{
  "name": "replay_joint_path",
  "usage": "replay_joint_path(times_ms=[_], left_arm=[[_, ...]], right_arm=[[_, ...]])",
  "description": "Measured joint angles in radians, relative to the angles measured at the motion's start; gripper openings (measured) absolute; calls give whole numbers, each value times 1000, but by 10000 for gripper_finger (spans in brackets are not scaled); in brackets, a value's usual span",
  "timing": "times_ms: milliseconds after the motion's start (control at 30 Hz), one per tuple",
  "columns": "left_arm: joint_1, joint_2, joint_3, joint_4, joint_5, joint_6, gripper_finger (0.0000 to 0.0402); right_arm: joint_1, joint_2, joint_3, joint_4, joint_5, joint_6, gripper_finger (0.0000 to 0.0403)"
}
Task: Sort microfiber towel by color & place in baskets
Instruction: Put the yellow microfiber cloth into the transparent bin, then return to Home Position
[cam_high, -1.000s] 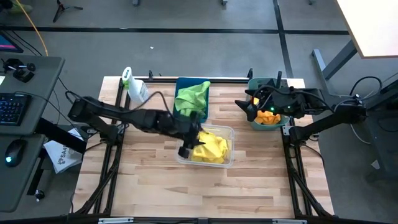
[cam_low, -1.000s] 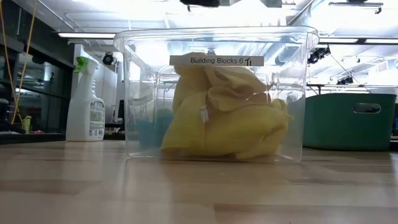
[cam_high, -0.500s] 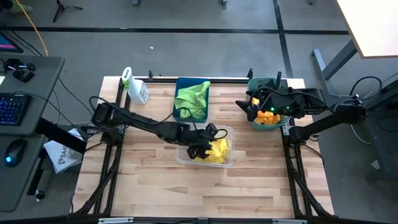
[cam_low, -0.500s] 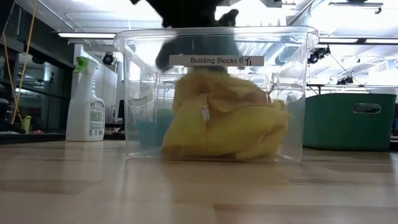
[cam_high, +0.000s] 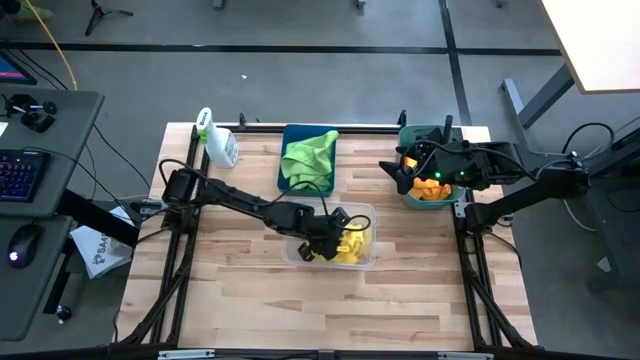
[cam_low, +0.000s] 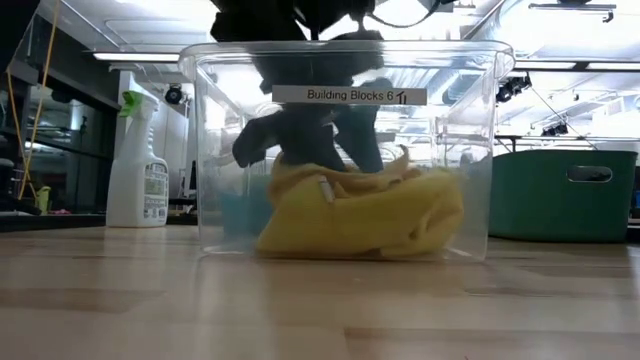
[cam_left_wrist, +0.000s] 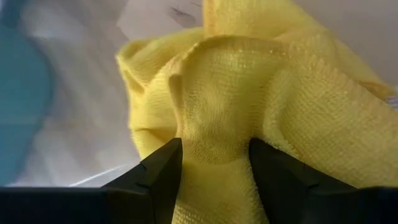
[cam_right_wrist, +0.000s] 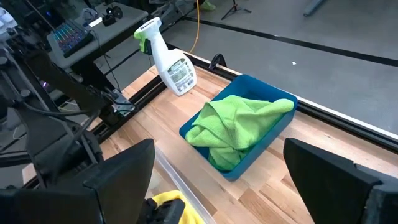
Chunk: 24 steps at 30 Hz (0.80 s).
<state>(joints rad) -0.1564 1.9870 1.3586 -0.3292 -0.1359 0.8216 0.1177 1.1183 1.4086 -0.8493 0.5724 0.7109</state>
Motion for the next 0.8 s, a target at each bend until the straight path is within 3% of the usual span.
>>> replay_joint_path(times_ms=[100, 233, 567, 667, 800], left_arm=[[7, 9, 1, -2, 25, -11, 174], [7, -12, 10, -16, -50, -4, 174], [22, -216, 92, -26, -116, -88, 174], [27, -313, 93, -78, -166, -182, 174], [70, -456, 92, -269, -165, -457, 174]], right_arm=[[0, 0, 0, 0, 0, 0, 353], [0, 0, 0, 0, 0, 7, 353], [0, 0, 0, 0, 0, 5, 353], [0, 0, 0, -1, 0, -3, 353], [0, 0, 0, -6, 0, -4, 353]])
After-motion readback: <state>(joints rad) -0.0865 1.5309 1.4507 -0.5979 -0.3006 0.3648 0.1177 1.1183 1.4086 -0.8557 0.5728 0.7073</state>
